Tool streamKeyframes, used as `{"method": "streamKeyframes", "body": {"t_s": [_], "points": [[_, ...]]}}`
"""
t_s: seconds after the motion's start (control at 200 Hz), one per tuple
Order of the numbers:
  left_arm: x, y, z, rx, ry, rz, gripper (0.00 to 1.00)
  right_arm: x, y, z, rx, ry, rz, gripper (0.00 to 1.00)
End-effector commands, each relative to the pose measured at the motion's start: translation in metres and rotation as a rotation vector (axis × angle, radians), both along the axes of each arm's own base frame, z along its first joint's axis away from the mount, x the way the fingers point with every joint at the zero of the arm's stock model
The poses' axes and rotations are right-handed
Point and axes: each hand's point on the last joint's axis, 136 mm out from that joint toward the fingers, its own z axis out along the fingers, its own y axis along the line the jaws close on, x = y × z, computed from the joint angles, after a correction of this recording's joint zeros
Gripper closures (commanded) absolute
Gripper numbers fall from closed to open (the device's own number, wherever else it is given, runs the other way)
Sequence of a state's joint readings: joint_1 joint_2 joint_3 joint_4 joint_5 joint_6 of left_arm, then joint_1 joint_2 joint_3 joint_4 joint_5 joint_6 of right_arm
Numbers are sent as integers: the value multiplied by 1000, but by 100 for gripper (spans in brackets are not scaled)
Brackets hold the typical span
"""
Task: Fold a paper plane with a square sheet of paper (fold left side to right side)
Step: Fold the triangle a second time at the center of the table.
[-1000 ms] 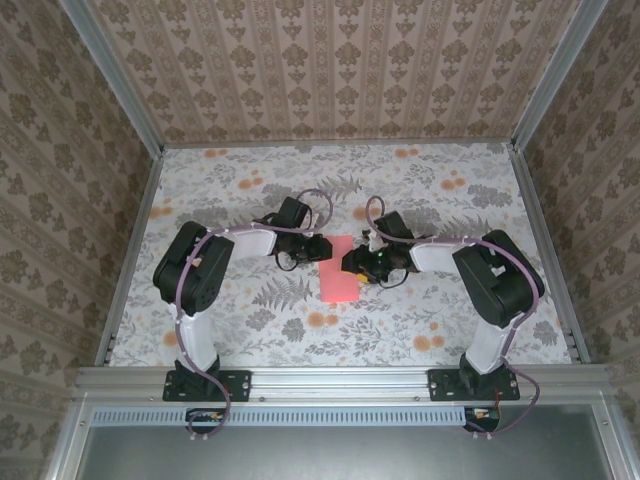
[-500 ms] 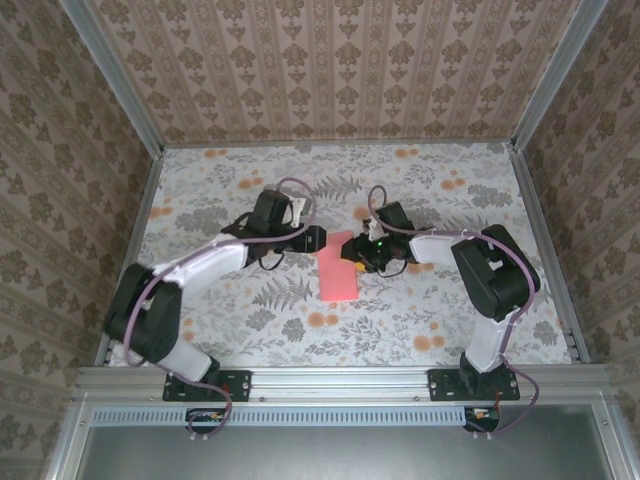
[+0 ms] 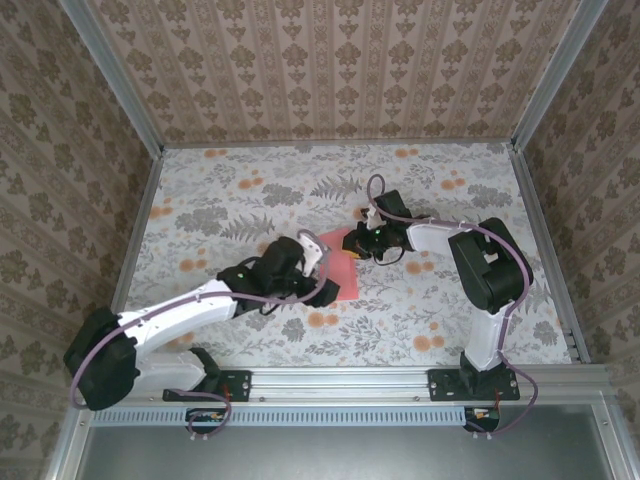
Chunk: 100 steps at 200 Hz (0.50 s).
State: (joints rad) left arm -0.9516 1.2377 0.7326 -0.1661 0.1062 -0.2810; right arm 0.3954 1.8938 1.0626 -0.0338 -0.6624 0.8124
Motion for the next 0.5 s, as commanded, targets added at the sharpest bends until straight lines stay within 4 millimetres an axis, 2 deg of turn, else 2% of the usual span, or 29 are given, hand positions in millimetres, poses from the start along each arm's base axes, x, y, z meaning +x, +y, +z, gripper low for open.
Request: {"method": "streamKeyframes", "body": {"t_s": [0.0,0.2,0.365,0.495], "points": [[4,-17,-1,118,-96,-36,16,-1,-2,-4,-14,43,1,89],[3,-48,-26,280,-136,-49,15,-4,-4,-5,-25,52,3,89],[17,-45,-36,434,-205,33,13,-5,-3,-6,-28,58,6,89],[18,-46,-47,503,-209,40,13,-4,-3,-6,-27,58,5,89]]}}
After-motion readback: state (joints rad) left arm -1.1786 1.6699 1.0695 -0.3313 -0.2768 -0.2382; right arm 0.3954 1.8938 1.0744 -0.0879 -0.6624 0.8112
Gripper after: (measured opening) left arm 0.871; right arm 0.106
